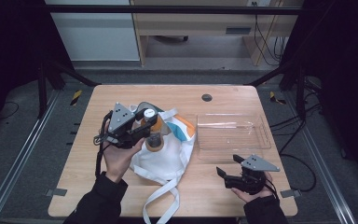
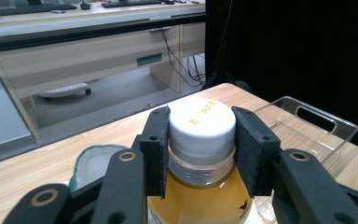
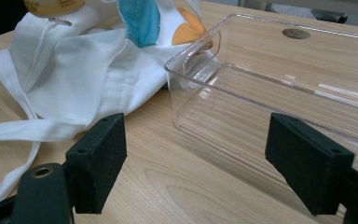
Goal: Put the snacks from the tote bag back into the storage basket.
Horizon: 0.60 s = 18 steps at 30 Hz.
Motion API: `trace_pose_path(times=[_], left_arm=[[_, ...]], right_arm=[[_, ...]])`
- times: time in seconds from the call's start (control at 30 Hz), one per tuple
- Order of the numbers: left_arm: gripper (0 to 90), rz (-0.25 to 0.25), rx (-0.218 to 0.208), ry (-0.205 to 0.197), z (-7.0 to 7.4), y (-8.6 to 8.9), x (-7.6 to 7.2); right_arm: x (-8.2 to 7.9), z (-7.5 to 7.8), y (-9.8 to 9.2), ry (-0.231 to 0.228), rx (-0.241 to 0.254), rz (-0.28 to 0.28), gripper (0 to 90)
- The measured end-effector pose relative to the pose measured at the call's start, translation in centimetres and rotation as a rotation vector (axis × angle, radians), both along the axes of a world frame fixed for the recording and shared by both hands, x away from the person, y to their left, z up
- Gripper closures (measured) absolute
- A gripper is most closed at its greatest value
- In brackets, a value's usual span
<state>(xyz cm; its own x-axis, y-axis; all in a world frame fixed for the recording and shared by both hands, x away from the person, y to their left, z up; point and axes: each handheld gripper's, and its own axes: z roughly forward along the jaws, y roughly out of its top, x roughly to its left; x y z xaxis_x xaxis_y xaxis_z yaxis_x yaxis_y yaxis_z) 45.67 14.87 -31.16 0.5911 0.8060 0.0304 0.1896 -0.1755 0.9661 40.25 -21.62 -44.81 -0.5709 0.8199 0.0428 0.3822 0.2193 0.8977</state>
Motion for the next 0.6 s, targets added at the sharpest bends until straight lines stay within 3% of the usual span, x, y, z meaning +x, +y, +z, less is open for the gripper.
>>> trace_pose_path(times=[0.6], left_arm=[[58.6,-0.030,-0.023,-0.017,1.4,-3.0,0.4]], right_arm=[[0.0,0.0,0.0,-0.001,0.000,0.002,20.6]])
